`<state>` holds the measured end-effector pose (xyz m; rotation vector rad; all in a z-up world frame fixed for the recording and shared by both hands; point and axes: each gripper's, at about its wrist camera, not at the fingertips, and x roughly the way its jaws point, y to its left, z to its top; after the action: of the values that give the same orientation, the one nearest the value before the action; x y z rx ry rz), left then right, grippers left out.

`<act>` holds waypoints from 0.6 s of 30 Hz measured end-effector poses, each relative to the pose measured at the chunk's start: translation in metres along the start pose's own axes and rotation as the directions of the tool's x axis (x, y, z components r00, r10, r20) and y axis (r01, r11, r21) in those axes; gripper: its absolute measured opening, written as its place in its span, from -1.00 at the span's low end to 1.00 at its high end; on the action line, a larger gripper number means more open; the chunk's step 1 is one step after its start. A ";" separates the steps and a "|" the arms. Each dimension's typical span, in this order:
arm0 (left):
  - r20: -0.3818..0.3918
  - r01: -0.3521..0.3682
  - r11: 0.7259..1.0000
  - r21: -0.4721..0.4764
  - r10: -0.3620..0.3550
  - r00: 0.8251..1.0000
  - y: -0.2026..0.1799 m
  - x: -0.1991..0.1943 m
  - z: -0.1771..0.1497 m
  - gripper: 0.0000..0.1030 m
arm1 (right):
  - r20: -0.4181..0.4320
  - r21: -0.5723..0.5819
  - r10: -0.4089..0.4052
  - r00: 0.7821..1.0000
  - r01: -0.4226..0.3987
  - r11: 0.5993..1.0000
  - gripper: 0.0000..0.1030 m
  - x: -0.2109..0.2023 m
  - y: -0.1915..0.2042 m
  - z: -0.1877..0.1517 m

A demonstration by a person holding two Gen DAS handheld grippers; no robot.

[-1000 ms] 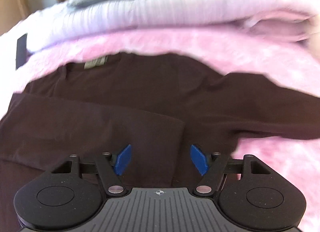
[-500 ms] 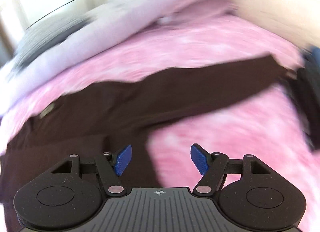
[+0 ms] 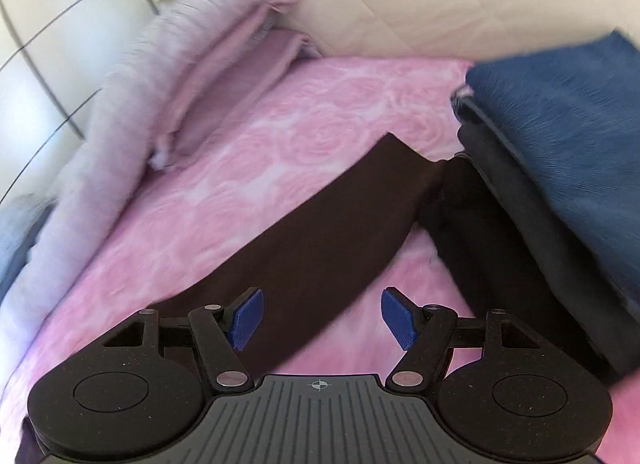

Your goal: Fold clothes

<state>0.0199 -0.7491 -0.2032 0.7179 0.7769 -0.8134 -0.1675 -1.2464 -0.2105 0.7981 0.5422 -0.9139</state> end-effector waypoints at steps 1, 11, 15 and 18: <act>-0.020 -0.001 1.000 -0.009 0.001 1.000 -0.014 0.003 0.008 0.63 | -0.004 0.023 -0.005 1.000 0.005 1.000 0.34 0.018 -0.008 0.004; -0.059 0.055 0.997 0.061 -0.051 0.997 -0.108 0.010 0.053 0.63 | 0.052 0.080 -0.050 0.997 0.046 0.996 0.20 0.090 -0.039 0.027; -0.053 0.024 1.000 0.013 -0.024 0.998 -0.104 0.005 0.049 0.63 | 0.031 0.110 -0.072 0.997 0.068 0.992 -0.84 0.078 -0.041 0.037; -0.036 -0.001 0.999 -0.041 -0.001 0.999 -0.091 -0.005 0.040 0.63 | 0.037 -0.043 -0.036 0.999 0.037 0.998 -0.86 0.066 -0.009 0.047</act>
<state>-0.0453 -0.8245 -0.2012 0.6977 0.8234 -0.7847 -0.1374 -1.3190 -0.2326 0.7324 0.5448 -0.9452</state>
